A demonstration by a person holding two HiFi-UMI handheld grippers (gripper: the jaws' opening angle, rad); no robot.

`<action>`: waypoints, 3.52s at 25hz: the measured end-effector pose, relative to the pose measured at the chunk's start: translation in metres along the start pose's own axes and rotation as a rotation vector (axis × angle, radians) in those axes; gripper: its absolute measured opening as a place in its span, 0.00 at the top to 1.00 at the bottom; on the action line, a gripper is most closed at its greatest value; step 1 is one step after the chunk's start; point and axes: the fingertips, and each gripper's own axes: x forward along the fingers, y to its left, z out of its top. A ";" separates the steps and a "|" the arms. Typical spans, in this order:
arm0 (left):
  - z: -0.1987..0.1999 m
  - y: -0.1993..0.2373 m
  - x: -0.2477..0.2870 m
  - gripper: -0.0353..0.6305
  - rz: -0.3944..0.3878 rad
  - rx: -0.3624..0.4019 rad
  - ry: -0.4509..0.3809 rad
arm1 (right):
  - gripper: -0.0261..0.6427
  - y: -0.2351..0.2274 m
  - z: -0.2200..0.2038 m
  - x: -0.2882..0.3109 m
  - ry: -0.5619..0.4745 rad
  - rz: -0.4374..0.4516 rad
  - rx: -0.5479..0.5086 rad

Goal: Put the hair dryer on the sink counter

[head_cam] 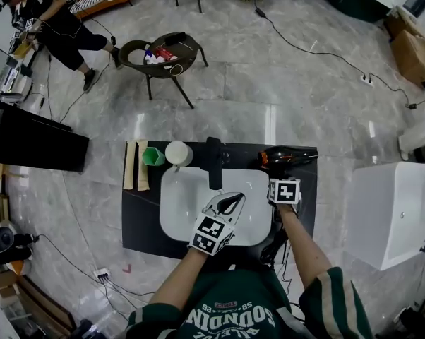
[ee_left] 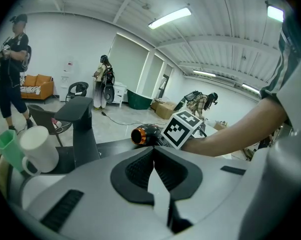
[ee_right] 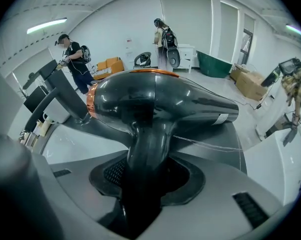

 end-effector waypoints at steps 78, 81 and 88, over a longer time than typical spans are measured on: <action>-0.010 -0.038 -0.108 0.93 0.001 0.096 -0.110 | 0.89 0.107 -0.048 -0.176 -0.444 0.135 -0.069; -0.013 -0.040 -0.114 0.93 0.004 0.099 -0.118 | 0.89 0.122 -0.048 -0.192 -0.501 0.166 -0.070; -0.013 -0.033 -0.128 0.93 0.026 0.099 -0.135 | 0.89 0.160 -0.044 -0.223 -0.621 0.228 -0.144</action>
